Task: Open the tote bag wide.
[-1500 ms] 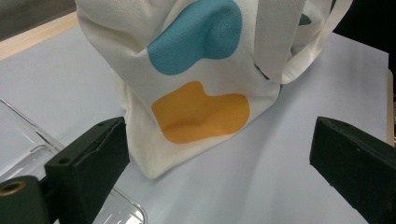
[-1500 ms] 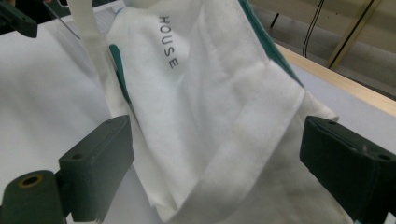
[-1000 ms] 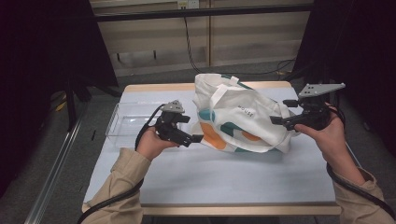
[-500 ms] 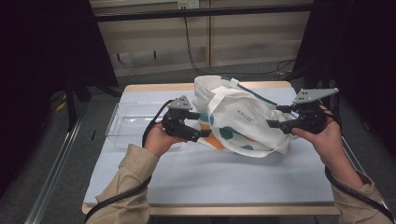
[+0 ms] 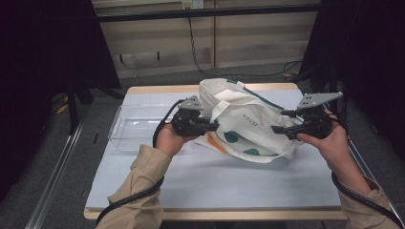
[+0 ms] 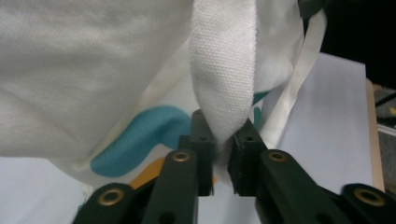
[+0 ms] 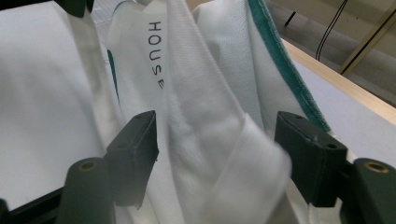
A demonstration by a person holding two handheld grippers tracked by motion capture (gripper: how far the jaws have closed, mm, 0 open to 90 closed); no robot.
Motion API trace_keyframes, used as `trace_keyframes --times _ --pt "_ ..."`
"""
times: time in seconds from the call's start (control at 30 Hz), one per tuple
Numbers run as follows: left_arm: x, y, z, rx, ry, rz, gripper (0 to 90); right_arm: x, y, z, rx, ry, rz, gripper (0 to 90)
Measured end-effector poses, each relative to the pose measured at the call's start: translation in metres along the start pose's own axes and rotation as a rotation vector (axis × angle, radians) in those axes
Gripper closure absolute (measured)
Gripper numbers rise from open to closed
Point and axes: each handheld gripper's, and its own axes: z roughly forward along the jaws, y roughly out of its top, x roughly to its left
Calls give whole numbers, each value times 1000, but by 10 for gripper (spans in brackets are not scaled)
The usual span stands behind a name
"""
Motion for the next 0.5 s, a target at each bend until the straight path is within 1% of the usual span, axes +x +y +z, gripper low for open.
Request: trace_keyframes --times 0.03,0.07,0.1,0.17,0.23,0.27,0.33,0.4,0.43,0.47,0.5 --pt "0 -2 0 7 -7 -11 827 -1 1 -1 0 -1 0 267" --pt "0 -3 -1 17 5 -10 829 -2 1 -2 -1 -1 5 253" --pt "0 -3 -1 17 5 -10 829 -3 2 -4 -8 2 10 250" --pt "3 -9 -2 17 11 -37 831 -6 4 -6 -25 13 16 242" --pt "5 -11 -1 34 15 -33 831 -7 6 -8 -27 6 20 230" --pt "5 -12 -1 34 22 -40 832 -8 6 -9 -28 9 19 227" --pt "6 -12 0 51 23 -36 832 -10 8 -9 -34 15 27 225" --pt "7 -14 0 57 24 -36 831 -11 9 -10 -33 14 21 224" --pt "8 -15 0 54 25 -43 832 -12 10 -10 -34 13 18 217" --pt "9 -16 -1 73 34 -50 831 -12 11 -10 -34 13 27 213" --pt "9 -18 0 69 35 -56 832 -13 11 -11 -39 17 26 213"
